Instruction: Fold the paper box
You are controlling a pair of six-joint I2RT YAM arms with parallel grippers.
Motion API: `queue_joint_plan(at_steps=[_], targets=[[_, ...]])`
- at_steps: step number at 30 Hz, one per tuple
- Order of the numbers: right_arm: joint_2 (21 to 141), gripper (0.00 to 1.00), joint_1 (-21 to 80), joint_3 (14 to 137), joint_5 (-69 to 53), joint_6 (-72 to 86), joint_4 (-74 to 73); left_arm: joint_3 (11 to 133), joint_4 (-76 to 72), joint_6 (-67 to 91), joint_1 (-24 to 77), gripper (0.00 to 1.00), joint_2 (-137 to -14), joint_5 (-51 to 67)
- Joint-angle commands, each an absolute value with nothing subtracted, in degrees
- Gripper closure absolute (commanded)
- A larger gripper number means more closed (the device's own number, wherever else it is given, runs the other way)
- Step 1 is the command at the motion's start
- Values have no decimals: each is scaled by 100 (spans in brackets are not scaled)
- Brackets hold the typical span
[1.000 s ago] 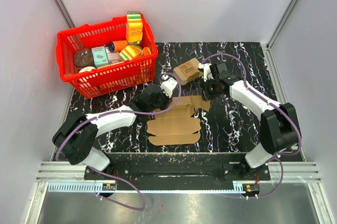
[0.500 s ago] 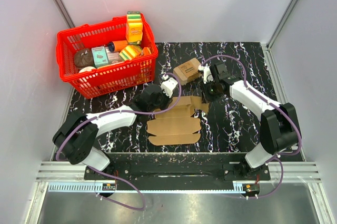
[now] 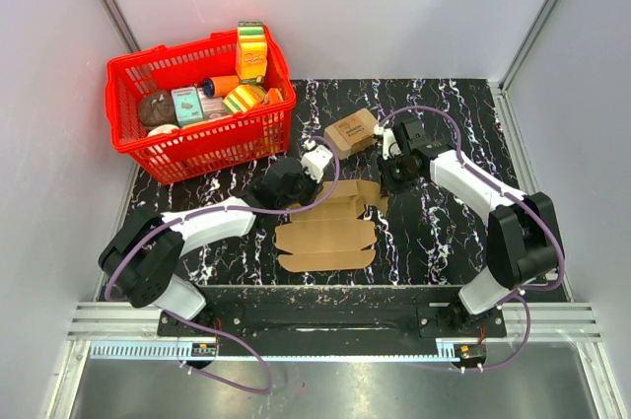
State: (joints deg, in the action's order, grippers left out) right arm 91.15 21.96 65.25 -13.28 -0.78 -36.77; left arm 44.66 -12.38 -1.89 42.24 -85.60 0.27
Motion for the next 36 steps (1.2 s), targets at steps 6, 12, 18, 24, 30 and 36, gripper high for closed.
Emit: queue_joint_plan(at_steps=[6,12,18,24,30,36], targets=[[9018,87,2180,6768,-2074,597,-3771,4588,-1099,-167,4254,76,-8666,237],[8895,89,2180,6697,-2311,773,-3674,4605,-1090,-176,4254,76,-8684,246],[8868,89,2206,6548,-2566,852,-3577,4597,-1081,-185,4254,76,-8684,237],[8833,89,2346,6337,-2558,853,-3542,4605,-1072,-176,4254,76,-8684,246],[8772,88,2575,6153,-2479,932,-3428,4614,-1063,-185,4254,76,-8692,264],[8850,87,2830,6082,-2479,976,-3287,4614,-1055,-185,4263,76,-8692,255]])
